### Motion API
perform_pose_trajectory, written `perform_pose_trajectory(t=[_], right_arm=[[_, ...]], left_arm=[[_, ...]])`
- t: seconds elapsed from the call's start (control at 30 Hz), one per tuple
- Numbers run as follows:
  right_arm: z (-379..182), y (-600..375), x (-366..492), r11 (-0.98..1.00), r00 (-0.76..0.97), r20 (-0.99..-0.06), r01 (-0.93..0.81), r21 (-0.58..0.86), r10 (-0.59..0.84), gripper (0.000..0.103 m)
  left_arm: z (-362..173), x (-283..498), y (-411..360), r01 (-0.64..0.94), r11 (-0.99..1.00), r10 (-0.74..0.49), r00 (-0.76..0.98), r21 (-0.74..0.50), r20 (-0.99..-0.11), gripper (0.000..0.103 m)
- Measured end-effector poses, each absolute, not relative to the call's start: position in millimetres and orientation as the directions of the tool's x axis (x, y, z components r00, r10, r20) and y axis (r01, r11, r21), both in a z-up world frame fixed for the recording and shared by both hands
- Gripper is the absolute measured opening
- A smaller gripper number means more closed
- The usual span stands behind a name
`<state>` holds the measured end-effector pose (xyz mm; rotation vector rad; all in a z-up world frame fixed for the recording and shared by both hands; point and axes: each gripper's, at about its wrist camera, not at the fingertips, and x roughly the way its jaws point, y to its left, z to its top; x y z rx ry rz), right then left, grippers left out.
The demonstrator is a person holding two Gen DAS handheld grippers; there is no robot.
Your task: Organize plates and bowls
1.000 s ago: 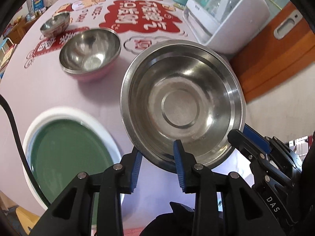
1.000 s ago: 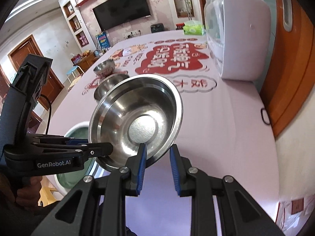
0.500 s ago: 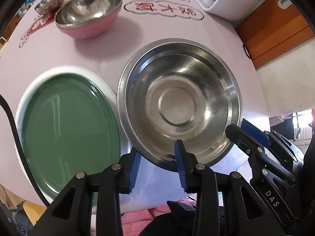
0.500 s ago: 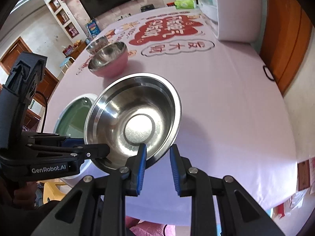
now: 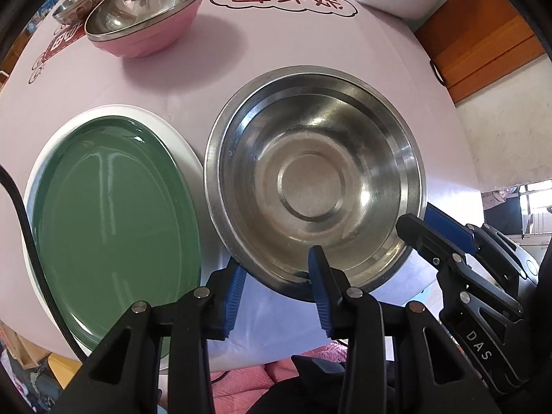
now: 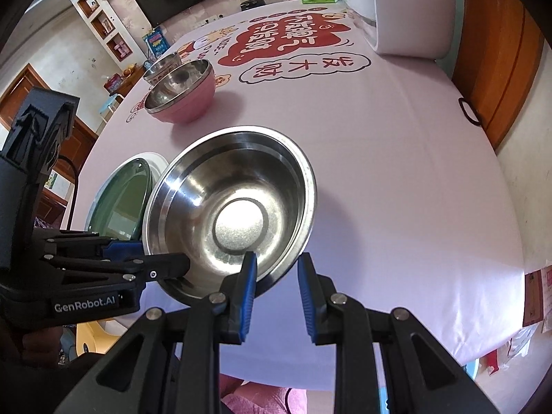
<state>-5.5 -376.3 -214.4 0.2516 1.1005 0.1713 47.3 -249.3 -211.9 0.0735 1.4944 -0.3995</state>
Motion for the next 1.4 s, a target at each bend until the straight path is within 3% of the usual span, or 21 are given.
perform_pose_trajectory(t=[0.23,0.47,0.57,0.6,0.77,0.83,1.1,1.4], right_arm=[[-203.6,-385.0,-8.5,0.963,0.484,-0.841,-0.012,0.268,0.240,0.024],[-192.8,-400.6,-3.7,0.963,0.522,-0.825,0.029,0.268,0.214,0.025],[-184.9,-404.5,0.8,0.963,0.551,-0.808,0.031,0.269,0.208,0.030],[-182.8,-405.3,2.1,0.962,0.557,-0.804,0.032,0.272,0.209,0.032],[-171.8,-404.6,14.3,0.958,0.575,-0.787,0.018,0.287,0.225,0.037],[-168.4,-402.2,19.3,0.959,0.578,-0.784,0.013,0.284,0.224,0.038],[-150.5,-381.3,44.8,0.958,0.596,-0.769,-0.002,0.285,0.230,0.050],[-138.9,-344.9,77.0,0.951,0.609,-0.757,0.014,0.309,0.237,0.055]], left_arm=[[-202.7,47.9,-253.9,0.296,0.946,-0.163,0.091,-0.129,-0.982,0.051],[-180.1,50.1,-246.8,0.276,0.953,-0.167,0.131,-0.126,-0.977,0.053],[-168.4,50.0,-238.2,0.257,0.957,-0.179,0.149,-0.137,-0.972,0.058],[-164.2,50.5,-234.4,0.251,0.959,-0.175,0.158,-0.132,-0.972,0.066],[-147.0,57.2,-217.3,0.210,0.973,-0.140,0.202,-0.097,-0.969,0.069],[-140.1,63.2,-207.7,0.182,0.978,-0.137,0.214,-0.098,-0.967,0.075],[-121.1,96.3,-168.3,0.132,0.988,-0.116,0.273,-0.082,-0.955,0.076],[-105.5,137.3,-129.6,0.135,0.989,-0.097,0.305,-0.058,-0.947,0.077]])
